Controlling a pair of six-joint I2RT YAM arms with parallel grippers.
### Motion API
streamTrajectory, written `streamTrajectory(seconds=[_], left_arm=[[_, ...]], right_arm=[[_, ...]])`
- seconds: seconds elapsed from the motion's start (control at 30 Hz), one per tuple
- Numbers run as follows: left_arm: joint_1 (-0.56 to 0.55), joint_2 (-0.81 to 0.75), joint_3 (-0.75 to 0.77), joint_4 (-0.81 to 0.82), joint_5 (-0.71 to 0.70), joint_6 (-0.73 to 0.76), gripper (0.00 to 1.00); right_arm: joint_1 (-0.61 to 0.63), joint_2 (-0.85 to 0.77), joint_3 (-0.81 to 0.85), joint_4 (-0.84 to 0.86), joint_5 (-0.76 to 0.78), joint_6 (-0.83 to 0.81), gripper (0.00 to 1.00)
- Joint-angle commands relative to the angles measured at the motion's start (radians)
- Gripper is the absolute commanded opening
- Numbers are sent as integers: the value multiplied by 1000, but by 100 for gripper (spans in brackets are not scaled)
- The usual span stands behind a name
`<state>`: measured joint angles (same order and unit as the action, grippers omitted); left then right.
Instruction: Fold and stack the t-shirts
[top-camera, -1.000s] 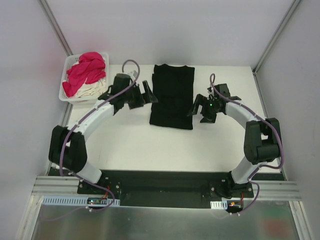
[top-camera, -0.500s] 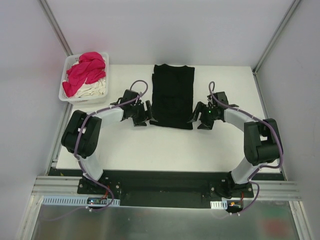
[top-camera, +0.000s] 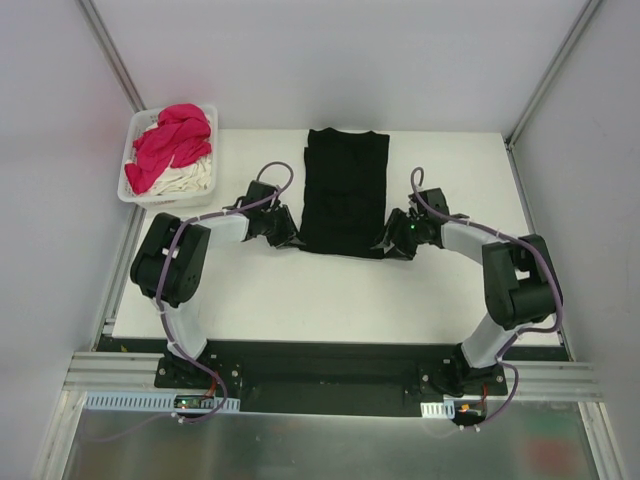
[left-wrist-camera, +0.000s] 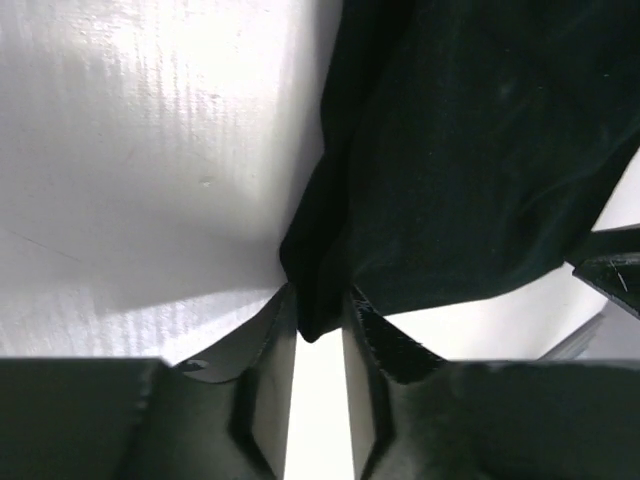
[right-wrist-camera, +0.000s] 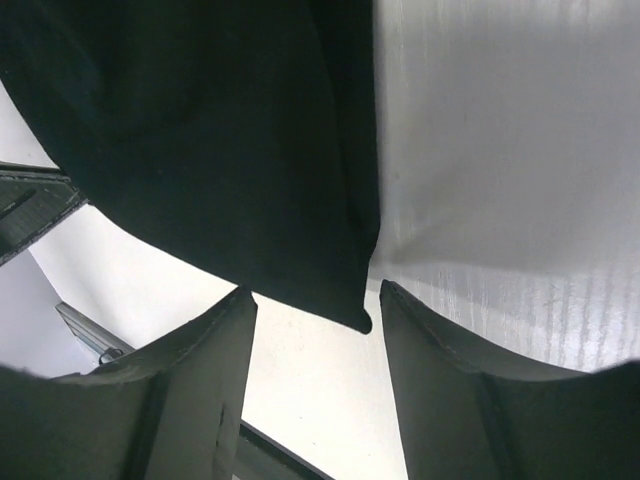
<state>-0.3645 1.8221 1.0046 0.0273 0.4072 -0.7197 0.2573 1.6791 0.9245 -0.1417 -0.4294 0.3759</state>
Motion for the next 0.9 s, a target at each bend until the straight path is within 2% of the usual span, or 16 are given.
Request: streamTrajectory(seconds=[0.0, 0.07, 0.13, 0.33, 0.47, 0.6, 0.8, 0.87], left_arm=[[10, 19, -14, 17, -45, 8, 15], [10, 28, -17, 19, -44, 9, 5], [10, 29, -18, 22, -42, 12, 2], [10, 9, -35, 26, -47, 26, 0], [10, -32, -66, 25, -62, 32, 0], [10, -115, -132, 3, -70, 19, 0], [-10, -322, -288, -76, -77, 12, 0], [-53, -406, -323, -121, -91, 13, 0]], right_arm=[[36, 21, -21, 51, 14, 38, 55], [51, 33, -19, 51, 23, 43, 53], [57, 40, -19, 56, 37, 43, 51], [60, 48, -24, 51, 80, 41, 31], [60, 34, -27, 28, 118, 32, 1], [60, -8, -50, -4, 116, 15, 1], [79, -156, -200, -32, 84, 8, 1], [100, -229, -264, -53, 77, 18, 1]])
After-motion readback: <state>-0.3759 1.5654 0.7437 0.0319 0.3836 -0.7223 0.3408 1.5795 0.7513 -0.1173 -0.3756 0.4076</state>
